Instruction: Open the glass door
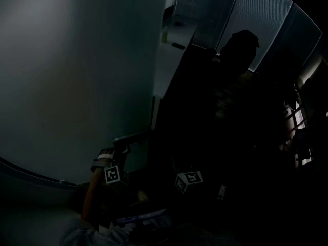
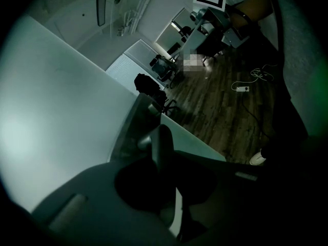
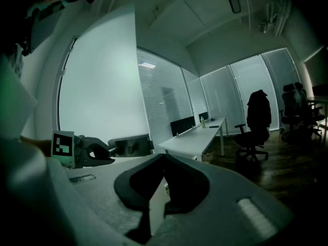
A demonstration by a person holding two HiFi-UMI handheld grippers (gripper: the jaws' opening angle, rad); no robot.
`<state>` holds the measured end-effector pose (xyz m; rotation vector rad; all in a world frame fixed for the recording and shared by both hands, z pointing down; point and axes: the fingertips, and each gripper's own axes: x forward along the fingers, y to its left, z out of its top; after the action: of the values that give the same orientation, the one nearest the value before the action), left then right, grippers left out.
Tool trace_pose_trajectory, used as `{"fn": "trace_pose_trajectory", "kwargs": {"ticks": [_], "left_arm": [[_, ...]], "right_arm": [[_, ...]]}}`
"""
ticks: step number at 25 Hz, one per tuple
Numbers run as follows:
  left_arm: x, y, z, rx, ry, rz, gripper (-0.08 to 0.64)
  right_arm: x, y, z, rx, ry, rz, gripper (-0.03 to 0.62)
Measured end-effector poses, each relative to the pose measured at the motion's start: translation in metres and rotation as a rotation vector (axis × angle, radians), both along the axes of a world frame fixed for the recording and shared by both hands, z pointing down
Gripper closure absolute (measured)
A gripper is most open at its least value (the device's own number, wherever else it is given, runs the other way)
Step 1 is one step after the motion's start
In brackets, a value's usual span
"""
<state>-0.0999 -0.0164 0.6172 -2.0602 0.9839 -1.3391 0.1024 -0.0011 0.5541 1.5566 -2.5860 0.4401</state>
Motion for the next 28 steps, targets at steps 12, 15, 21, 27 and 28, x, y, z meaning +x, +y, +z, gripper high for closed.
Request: {"fn": "trace_pose_trajectory", "kwargs": {"ticks": [12, 15, 21, 27, 28], "left_arm": [[0.013, 0.041, 0.002, -0.018, -0.003, 0.052, 0.509], [0.014, 0.052, 0.002, -0.021, -0.007, 0.065, 0.509], [0.023, 0.080, 0.001, -0.019, -0.017, 0.088, 0.509], [0.025, 0.090, 0.003, -0.013, -0.032, 0.106, 0.509], [0.025, 0.094, 0.004, -0.014, -0.034, 0.109, 0.511]], "right_arm": [[0.005, 0.043, 0.000, -0.010, -0.002, 0.019, 0.591], [0.004, 0.054, -0.001, -0.008, 0.001, 0.021, 0.591], [0.015, 0.078, -0.003, -0.008, -0.005, 0.037, 0.591], [0.020, 0.088, 0.000, -0.009, -0.002, 0.052, 0.591], [0.021, 0.093, 0.000, -0.011, -0.003, 0.054, 0.591]]}}
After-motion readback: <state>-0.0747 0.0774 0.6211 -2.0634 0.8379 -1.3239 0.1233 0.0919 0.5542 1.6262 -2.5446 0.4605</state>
